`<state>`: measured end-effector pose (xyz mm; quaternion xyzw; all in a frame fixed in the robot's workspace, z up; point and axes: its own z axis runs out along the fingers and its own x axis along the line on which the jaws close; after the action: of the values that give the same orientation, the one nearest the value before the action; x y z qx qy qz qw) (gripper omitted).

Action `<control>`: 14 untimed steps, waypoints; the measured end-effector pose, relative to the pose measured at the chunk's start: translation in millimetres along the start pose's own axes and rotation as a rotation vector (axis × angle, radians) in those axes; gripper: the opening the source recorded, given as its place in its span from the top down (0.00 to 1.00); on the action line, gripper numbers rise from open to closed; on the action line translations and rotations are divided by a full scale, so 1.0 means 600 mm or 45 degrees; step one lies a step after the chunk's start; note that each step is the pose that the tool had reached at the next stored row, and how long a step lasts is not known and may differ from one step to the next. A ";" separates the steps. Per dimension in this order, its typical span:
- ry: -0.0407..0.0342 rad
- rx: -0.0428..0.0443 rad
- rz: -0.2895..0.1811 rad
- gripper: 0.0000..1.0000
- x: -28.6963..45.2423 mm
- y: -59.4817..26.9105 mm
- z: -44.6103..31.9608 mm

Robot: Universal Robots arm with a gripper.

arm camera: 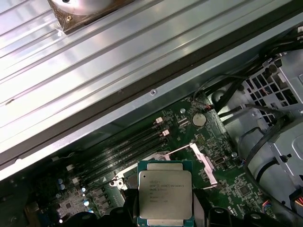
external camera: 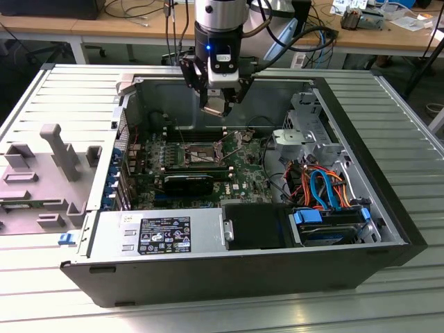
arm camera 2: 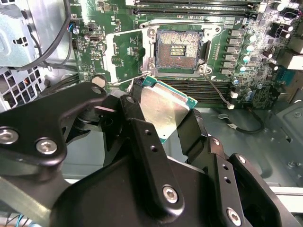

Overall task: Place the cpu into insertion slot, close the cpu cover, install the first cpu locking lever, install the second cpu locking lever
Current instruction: 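Place the cpu into insertion slot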

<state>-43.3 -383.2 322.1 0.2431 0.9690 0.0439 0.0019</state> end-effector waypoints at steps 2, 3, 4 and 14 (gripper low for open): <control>-0.0004 0.000 0.004 0.45 0.000 0.000 0.000; -0.0005 0.000 0.006 0.45 0.000 0.000 0.000; -0.0007 0.000 0.008 0.45 0.000 0.000 0.000; -0.0022 0.000 0.026 0.45 0.000 0.000 0.001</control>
<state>-43.3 -383.2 321.7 0.2528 0.9665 0.0439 0.0024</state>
